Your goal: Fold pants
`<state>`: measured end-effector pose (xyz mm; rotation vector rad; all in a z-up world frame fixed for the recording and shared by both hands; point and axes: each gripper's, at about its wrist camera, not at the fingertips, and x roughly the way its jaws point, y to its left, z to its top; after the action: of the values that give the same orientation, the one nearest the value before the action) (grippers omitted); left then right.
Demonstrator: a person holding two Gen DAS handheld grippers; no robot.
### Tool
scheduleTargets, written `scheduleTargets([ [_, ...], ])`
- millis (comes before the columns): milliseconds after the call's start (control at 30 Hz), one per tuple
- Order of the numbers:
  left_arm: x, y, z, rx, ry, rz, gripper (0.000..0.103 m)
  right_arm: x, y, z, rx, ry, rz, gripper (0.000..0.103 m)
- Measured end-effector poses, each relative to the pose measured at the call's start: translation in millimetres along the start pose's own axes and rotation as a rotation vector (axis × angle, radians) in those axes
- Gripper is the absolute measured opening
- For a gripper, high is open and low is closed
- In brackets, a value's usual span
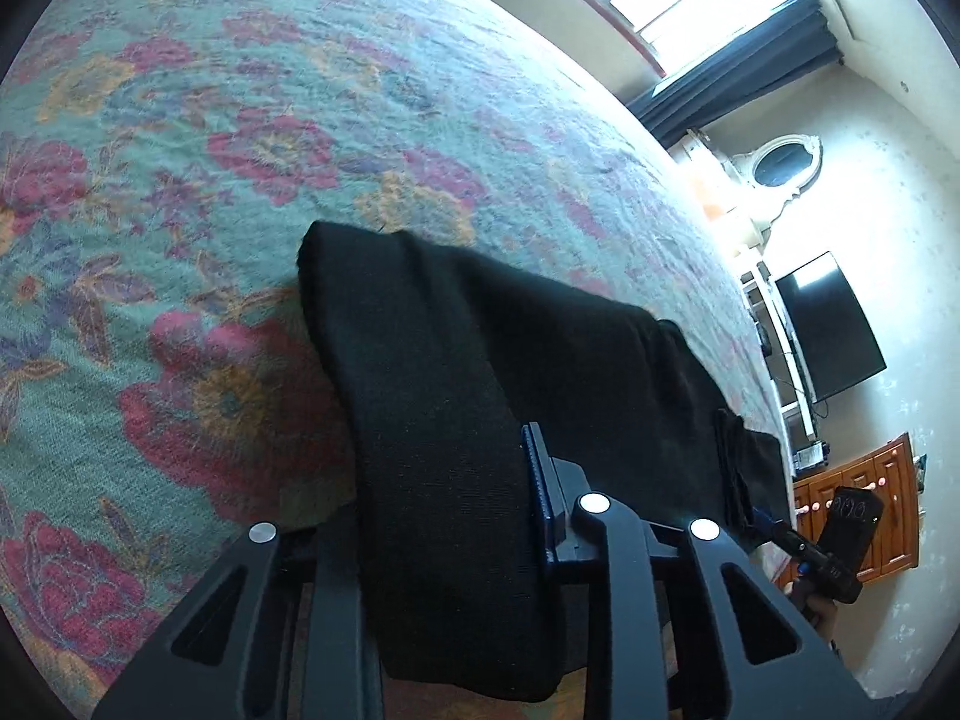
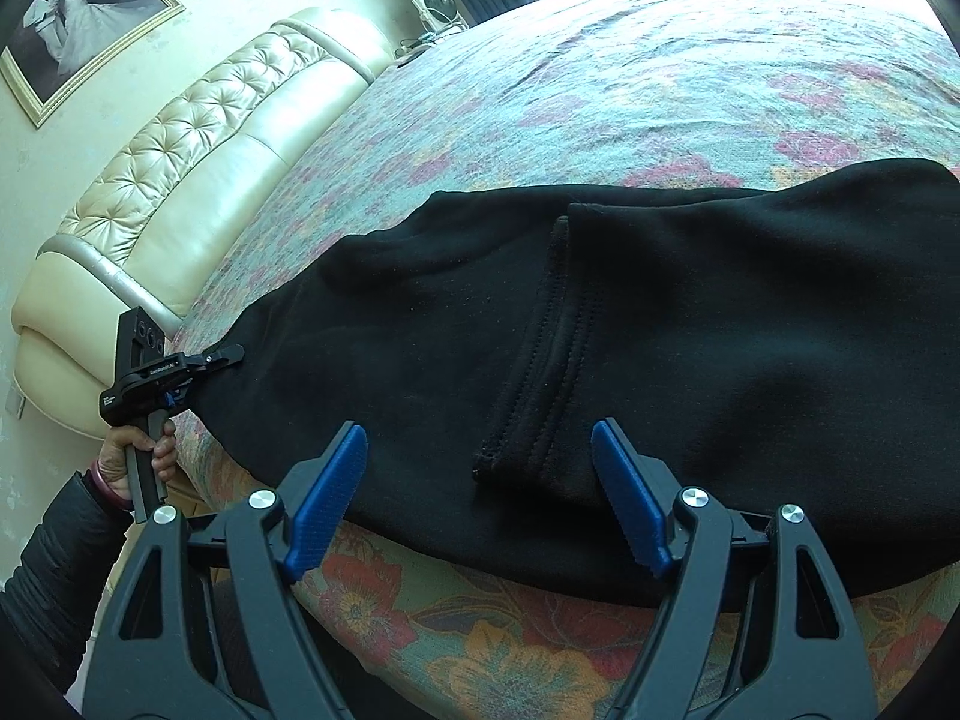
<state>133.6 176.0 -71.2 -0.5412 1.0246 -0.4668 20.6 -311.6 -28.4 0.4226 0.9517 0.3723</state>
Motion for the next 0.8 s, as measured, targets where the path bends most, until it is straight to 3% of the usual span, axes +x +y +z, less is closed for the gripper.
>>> scheduleTargets([
  [267, -18, -78, 7, 0.099, -0.088, -0.12, 0.023, -21, -14, 2, 0.035, -0.041, -0.008, 0.078],
  [500, 9, -183, -7, 0.266, -0.067, -0.188, 0.023, -48, -26, 11, 0.079, -0.093, 0.024, 0.078],
  [633, 46, -243, -28, 0.401, -0.01, -0.168, 0.023, -64, -40, 18, 0.129, -0.114, 0.074, 0.078],
  [800, 114, -291, -67, 0.548, 0.098, -0.058, 0.023, -68, -60, 27, 0.238, -0.098, 0.217, 0.078],
])
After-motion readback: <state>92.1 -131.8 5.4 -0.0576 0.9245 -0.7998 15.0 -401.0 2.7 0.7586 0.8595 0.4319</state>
